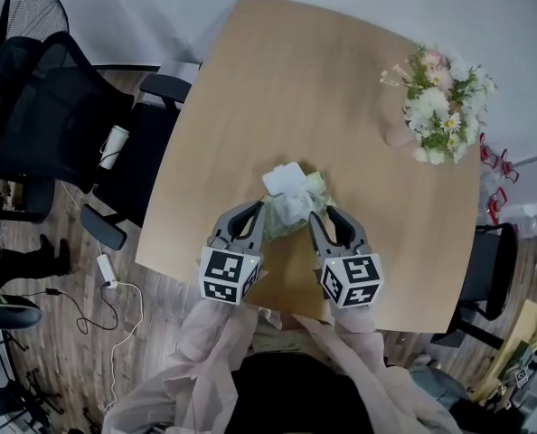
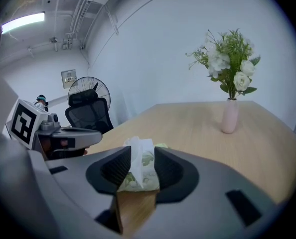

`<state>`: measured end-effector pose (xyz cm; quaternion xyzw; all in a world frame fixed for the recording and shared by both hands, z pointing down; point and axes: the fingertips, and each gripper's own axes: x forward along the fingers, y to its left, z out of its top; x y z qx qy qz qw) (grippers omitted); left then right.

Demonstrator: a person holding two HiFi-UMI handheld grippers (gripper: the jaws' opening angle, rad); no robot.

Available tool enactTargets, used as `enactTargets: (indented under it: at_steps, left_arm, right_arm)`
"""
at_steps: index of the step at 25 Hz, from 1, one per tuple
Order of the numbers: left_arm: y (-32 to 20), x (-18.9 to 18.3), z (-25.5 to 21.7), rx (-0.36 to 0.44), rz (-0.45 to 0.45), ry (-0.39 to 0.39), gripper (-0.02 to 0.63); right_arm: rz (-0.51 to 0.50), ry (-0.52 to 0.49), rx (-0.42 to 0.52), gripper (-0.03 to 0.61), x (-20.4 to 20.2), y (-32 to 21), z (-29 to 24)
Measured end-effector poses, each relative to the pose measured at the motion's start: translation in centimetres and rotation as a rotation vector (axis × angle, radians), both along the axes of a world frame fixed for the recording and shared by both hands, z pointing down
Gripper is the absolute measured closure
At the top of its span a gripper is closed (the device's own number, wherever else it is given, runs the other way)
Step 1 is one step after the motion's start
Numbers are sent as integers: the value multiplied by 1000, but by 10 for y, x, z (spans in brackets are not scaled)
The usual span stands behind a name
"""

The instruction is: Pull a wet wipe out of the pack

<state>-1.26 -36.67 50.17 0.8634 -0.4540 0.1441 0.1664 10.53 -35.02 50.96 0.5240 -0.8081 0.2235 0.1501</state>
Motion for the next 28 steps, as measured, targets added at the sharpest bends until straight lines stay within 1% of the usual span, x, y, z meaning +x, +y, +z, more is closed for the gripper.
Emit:
enactTargets:
  at_steps: [4,14,20,23,26,28]
  left_arm:
    - [-9,-1,6,-16,-12,-4,603]
    - [-25,-2,18,-37,-31,-10,603]
    - [-28,-6,20,-42,-44,-11,603]
    - [-29,-7,20,-40,-47,-10,603]
    - [-28,-7,20,-43,-46,-12,603]
    - [-27,-7,21,-46,-45,-14,603]
  right_arm:
    - [-17,-28,-22,426,-3,-9,7]
    - [-110,-41,-66,426,-26,-23,22]
    - [-144,-35,-85,433,-35,-25,28]
    - [-148,-31,-86,462,-36,-27,29]
    - [-131,-38,-87,526,-33,-28,28]
    - [-120,-58,-90,543,-32,-28,27]
